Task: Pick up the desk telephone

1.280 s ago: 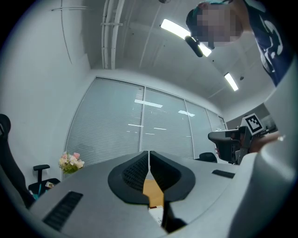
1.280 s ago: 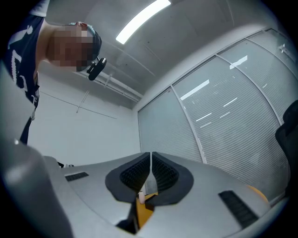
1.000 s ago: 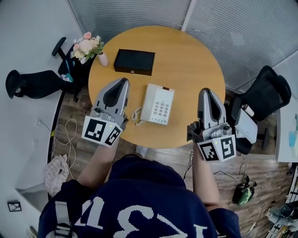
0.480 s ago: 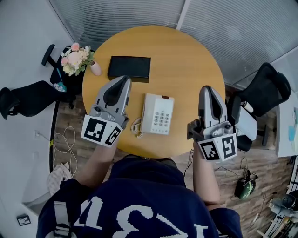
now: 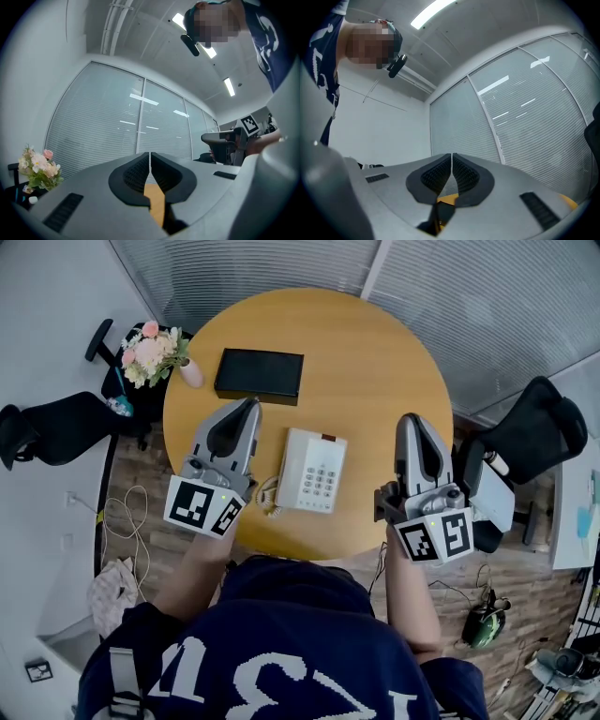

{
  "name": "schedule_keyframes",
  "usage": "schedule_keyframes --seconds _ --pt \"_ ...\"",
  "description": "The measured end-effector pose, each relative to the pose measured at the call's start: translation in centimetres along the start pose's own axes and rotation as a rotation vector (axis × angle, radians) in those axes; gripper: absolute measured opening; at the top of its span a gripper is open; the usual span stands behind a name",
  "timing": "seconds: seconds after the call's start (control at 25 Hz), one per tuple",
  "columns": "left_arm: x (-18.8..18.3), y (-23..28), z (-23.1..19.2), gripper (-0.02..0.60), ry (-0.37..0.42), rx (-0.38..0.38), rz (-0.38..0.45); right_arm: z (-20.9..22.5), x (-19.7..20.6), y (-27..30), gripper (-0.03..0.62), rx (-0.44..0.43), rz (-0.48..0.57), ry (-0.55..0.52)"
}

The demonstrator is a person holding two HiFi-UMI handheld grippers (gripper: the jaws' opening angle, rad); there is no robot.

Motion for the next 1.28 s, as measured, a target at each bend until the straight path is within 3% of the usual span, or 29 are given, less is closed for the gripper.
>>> schedule_keyframes --seconds 0.32,0.56,0.76,0.88,0.96,1.28 --pt "2.2 0.1 1.2 0.025 -0.012 -0.002 -0.044 1.4 1.0 -0.4 0.029 -0.004 -0.022 0.014" --pt "4.7 0.4 2.0 0.025 -0.025 0.034 -0.110 2.7 4.0 -0.8 0.030 -0.002 -0.107 0.042" --pt "9.0 0.2 2.5 0.034 -0.076 0.053 -0.226 4.7 8.6 -1.5 0.031 0.027 -0.225 0.091" --pt "12.2 -0.1 2.7 0.152 -0.151 0.072 -0.312 5.7 11.7 -2.3 0.035 0.044 -0.306 0.133" --pt "14.4 -0.3 2.9 0.197 -0.199 0.090 -0.372 6.3 13.6 -2.8 0.068 0.060 -0.356 0.168" --pt "22.5 -2.4 1.7 0.217 -0.334 0.102 -0.582 8.0 22.1 -4.8 0.147 0.091 -0.569 0.295"
Point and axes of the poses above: the fingertips, and each gripper's own axes: y forward along the fingers, z to its right, x out of its underside, the point moved 8 cm from there along -y, backward along the fingers, and after that the axes turned 7 degrees about y, right-handed, at the moved point
